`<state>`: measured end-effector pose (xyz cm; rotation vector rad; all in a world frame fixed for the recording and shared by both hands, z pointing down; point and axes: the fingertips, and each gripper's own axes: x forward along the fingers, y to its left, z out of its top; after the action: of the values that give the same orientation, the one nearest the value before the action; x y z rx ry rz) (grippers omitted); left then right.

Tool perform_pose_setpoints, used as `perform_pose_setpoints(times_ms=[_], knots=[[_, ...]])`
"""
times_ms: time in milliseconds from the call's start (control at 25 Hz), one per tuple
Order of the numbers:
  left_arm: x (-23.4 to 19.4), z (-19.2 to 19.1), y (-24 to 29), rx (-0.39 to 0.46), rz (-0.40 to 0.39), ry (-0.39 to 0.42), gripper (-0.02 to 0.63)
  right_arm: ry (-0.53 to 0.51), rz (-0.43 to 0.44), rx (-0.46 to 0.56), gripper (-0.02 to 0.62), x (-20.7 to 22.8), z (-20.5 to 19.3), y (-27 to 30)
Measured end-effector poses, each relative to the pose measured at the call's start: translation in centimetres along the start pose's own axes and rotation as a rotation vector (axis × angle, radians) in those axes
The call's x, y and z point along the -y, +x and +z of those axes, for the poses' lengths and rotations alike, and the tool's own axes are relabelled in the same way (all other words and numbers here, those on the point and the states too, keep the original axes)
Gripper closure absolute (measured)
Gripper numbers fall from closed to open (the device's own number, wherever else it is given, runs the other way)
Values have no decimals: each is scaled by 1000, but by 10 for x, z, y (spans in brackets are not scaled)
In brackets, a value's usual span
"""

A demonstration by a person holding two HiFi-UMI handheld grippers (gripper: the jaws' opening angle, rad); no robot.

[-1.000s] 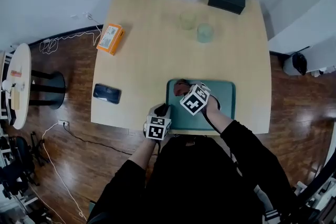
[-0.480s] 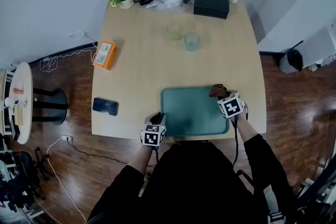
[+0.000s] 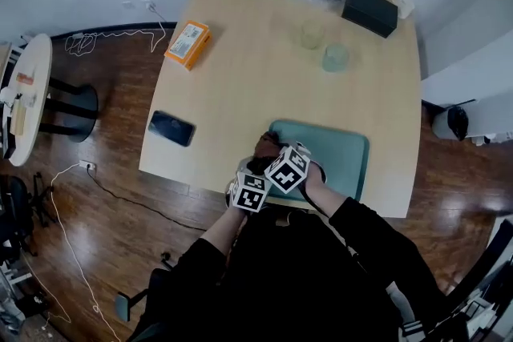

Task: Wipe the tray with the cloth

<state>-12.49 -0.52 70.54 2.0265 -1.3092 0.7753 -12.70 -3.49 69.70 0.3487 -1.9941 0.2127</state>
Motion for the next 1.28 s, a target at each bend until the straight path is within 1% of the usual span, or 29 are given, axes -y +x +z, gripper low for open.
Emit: perform_pose_setpoints(times_ms=[120,200,320,440,600,680,760,840,960,1080,1280], knots=[[-4,-3,-2,-2,-6,-4,551,-11,12,-20,480,-9,4,6],[-6,-6,-4,-4,-4,-3,551,10,11,-21,480,-5,-3,4],[-8,-7,-7,-11,0,-12,551,72,-29,-17,480,15,-23,-8],[-10,-6,-8,-13,2,-22,551,166,-91,-19,480,48,-72,-31],[-8,-6,-7,-14,0,-27,551,334,-203,-45,480,97,-171,-77],[-6,-6,-6,-17,-2,-28,551,402,-252,-64,480,117,-215,-98],[-4,-6,-5,-18,-2,-21,546,437,-265,-62,483,125,-236,-111],[-3,-6,-6,-17,6,-15,548,420,-254,-62,482,122,-234,-111],[-2,-6,-5,-15,12,-11,548,356,-228,-49,482,104,-209,-98],[-2,-5,-5,-12,10,-8,548,272,-156,-12,482,68,-157,-72],[-2,-6,-4,-7,16,-1,548,73,-14,27,482,-10,-57,-20]])
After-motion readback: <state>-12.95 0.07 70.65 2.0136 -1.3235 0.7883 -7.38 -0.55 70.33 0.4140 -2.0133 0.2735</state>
